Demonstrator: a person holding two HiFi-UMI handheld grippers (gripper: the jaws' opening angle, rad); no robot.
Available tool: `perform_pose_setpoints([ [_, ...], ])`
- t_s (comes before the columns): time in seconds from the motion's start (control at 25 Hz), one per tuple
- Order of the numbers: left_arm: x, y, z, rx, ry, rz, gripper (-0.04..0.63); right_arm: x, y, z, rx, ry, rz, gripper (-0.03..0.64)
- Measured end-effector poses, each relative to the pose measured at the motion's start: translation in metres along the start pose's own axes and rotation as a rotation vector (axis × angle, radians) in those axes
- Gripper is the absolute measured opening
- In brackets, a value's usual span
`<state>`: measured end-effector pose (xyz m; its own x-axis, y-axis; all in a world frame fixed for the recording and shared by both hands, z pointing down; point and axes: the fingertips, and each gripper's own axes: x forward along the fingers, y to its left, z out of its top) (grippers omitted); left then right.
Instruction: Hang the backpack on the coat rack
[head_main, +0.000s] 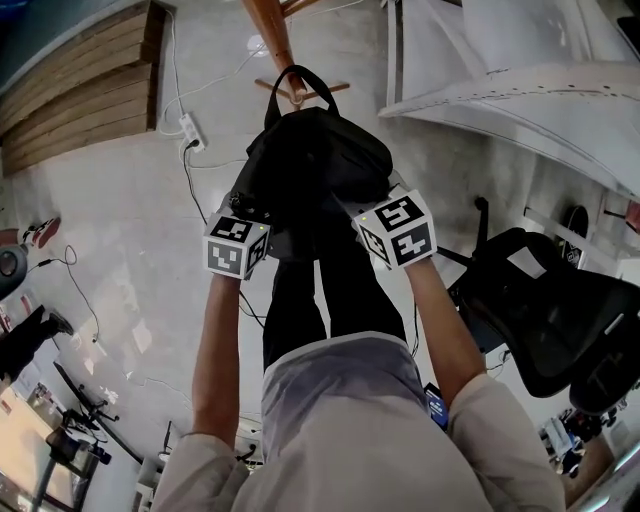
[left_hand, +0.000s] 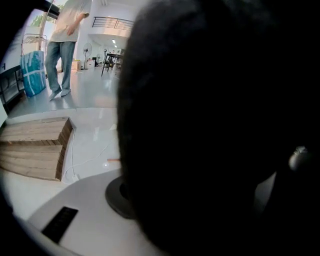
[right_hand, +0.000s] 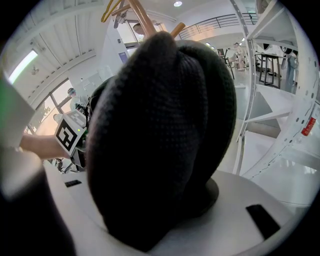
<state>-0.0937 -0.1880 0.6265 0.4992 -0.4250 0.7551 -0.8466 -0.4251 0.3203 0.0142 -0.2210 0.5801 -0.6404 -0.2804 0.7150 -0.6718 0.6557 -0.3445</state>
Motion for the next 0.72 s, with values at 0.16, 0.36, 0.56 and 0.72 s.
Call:
perform_pose_setpoints([
  [0.16, 0.006, 0.008, -0.001, -0.01, 0.005, 0.001, 0.164, 0.011, -0.004, 0.0, 0.001, 0.008, 0.006, 0.189],
  [0.36, 0.02, 0.009, -0.004, -0.038, 0.011, -0.005, 0.164, 0.017, -0.016, -0.003, -0.008, 0.028, 0.012, 0.19],
  [0.56, 0.027, 0.011, -0.008, -0.051, 0.02, -0.007, 0.166, 0.025, -0.022, -0.005, -0.011, 0.044, 0.015, 0.193],
  [0.72, 0.032, 0.012, -0.009, -0.073, 0.022, -0.014, 0.166, 0.028, -0.026, -0.007, -0.011, 0.056, 0.017, 0.193],
])
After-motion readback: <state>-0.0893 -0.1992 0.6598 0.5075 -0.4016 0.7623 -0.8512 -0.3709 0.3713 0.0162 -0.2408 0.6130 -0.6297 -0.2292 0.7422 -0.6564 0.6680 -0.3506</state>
